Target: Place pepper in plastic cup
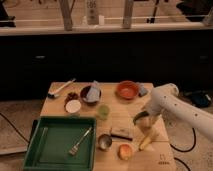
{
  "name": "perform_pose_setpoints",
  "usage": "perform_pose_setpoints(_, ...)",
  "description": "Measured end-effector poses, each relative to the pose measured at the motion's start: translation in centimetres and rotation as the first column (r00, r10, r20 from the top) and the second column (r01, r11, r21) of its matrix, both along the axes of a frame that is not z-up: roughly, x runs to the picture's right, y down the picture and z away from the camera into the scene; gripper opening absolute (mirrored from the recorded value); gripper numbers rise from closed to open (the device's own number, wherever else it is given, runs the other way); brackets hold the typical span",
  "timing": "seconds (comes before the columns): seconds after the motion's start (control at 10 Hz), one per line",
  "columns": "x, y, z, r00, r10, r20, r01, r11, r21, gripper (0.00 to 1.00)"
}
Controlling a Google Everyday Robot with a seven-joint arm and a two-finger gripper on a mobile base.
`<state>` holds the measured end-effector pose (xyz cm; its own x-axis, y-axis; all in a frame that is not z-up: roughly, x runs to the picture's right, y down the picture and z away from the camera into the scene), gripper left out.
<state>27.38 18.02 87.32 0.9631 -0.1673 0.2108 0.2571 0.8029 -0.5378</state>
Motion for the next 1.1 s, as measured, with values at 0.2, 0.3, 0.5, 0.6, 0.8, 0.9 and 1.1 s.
perform_pose_setpoints(0.2,0.0,0.3,0.8,1.0,-0.002,-0.002,0.001,0.9997,-0.026,0.25)
perform_pose_setpoints(0.3,0.1,0.3,1.1,1.0,0.004,-0.002,-0.004,0.9994,-0.034,0.17)
perform_pose_setpoints(0.5,0.0,0.1,1.3,1.0,-0.003,-0.002,0.003,0.9994,-0.034,0.01)
perform_pose_setpoints(0.6,0.1,0.1,1.2,1.0,-0.002,-0.003,0.002,0.9993,-0.036,0.0)
perform_pose_setpoints(0.8,0.2,0.1,1.1,1.0,-0.003,-0.005,0.003,0.9993,-0.039,0.0)
perform_pose_setpoints(0.9,0.4,-0.2,0.7,1.0,0.003,-0.014,-0.004,0.9994,-0.034,0.0)
perform_pose_setpoints(1.1,0.4,-2.1,-0.7,0.999,0.025,-0.026,-0.025,0.9997,0.0,0.0)
